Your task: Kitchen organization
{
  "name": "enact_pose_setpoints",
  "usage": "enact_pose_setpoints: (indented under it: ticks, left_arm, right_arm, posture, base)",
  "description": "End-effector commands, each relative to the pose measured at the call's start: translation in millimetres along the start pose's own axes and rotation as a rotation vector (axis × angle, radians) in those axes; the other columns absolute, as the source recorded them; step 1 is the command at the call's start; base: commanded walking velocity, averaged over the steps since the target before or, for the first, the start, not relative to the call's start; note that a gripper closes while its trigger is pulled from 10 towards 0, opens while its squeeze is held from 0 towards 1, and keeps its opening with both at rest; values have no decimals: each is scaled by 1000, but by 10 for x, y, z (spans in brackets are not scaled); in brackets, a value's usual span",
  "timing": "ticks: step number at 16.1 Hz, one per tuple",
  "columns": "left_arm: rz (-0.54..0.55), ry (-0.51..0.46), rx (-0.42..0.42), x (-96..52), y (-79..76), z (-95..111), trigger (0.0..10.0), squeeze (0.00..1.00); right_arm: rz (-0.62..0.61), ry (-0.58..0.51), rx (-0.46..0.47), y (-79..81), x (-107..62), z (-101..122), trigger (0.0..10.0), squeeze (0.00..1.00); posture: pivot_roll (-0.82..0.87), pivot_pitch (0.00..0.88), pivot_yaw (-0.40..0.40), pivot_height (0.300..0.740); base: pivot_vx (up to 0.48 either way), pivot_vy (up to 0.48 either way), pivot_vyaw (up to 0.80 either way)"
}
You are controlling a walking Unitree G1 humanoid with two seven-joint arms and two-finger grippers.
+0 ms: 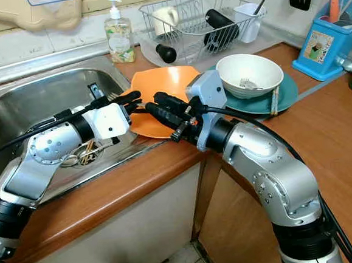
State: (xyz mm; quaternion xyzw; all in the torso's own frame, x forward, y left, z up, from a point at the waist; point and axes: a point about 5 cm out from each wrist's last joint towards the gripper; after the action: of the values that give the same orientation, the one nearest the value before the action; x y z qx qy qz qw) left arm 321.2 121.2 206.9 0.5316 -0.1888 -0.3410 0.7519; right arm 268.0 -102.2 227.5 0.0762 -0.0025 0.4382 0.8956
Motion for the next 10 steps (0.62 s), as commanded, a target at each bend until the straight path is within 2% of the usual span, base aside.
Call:
enact_pose_setpoints:
  ticks: [1,2,3,4,5,7,10]
  left_arm:
    - [-19,12,13,-12,5,-31,0,0]
    - [-19,15,13,-15,8,-35,0,0]
    - [-11,39,17,-37,28,-80,0,0]
    - [-8,50,19,-47,35,-100,0,0]
    - [-9,94,27,-109,51,-201,0,0]
    - [2,134,30,-177,85,-303,0,0]
    - [34,314,42,-370,219,-654,0,0]
  right_arm:
    - [3,-15,-15,21,6,54,10000,482]
    - [2,-17,-10,19,7,53,10000,918]
    - [5,-10,-4,17,5,44,10000,1000]
    - [-1,-6,-14,14,4,43,10000,1000]
    - [-19,-1,-34,6,-3,39,10000,0]
    - [-16,3,-42,14,-9,33,10000,0]
    - [38,39,-47,92,-21,-13,10000,0]
  posture:
    - [-15,0,6,740]
    - [-15,0,6,740]
    - [-14,0,6,740]
    - [-15,0,7,740]
    - [-16,0,10,740]
    - [-17,0,12,740]
    - [-15,0,15,740]
  base:
    - [0,0,0]
    - [0,0,0]
    - [0,0,0]
    - [0,0,0]
    - [0,0,0]
    - [0,0,0]
    - [0,0,0]
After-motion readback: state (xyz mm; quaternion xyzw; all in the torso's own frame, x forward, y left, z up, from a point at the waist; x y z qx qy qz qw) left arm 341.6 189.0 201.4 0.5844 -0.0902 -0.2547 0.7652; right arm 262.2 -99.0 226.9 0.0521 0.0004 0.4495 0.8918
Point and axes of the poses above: a point about 5 cm out from each wrist's last joint towards the gripper, its own x axis pointing out of the wrist towards the gripper, its own z axis along the axis of the wrist's last joint, y = z × x, and after that the axes turned 9 degrees about x, right-handed
